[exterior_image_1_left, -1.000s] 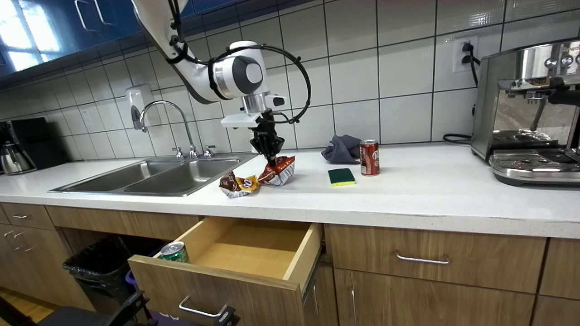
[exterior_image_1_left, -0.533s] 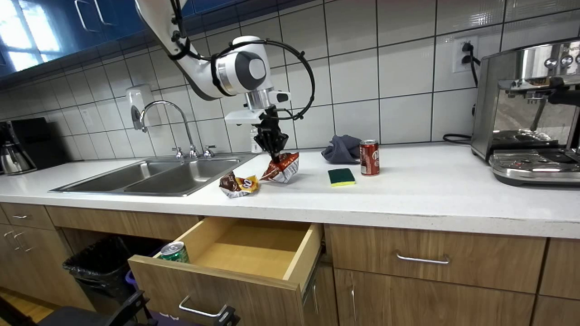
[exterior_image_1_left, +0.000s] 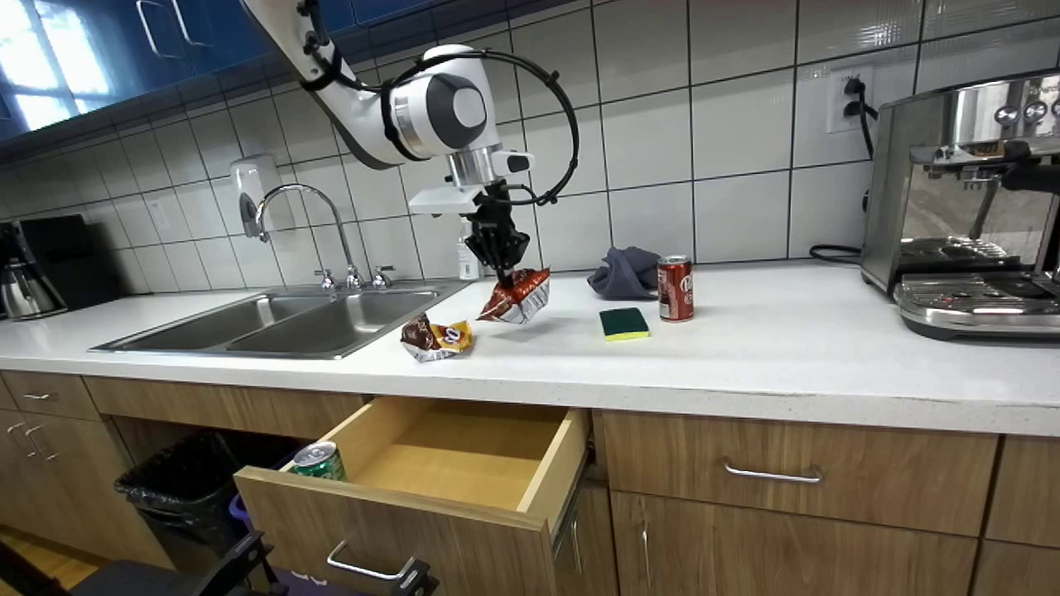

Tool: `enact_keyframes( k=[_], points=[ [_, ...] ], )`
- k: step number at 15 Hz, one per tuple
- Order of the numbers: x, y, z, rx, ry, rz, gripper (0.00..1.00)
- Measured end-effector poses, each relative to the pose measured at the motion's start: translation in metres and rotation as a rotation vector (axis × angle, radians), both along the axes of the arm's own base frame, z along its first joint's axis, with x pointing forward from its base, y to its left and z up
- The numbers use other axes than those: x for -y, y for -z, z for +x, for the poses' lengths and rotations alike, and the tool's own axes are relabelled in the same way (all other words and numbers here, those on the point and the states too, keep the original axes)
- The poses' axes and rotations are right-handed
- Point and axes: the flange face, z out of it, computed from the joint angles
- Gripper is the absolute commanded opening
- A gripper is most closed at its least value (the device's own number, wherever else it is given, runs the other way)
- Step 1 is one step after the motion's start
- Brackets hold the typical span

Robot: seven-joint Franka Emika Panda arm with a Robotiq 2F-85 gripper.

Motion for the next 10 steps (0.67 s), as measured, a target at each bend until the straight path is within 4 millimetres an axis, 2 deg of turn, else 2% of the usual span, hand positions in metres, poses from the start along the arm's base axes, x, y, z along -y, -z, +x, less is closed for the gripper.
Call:
enact_keyframes(
  k=[10],
  points=[
    [0.001, -0.014, -0.047, -0.026, -0.056, -0.002, 0.0]
  ],
)
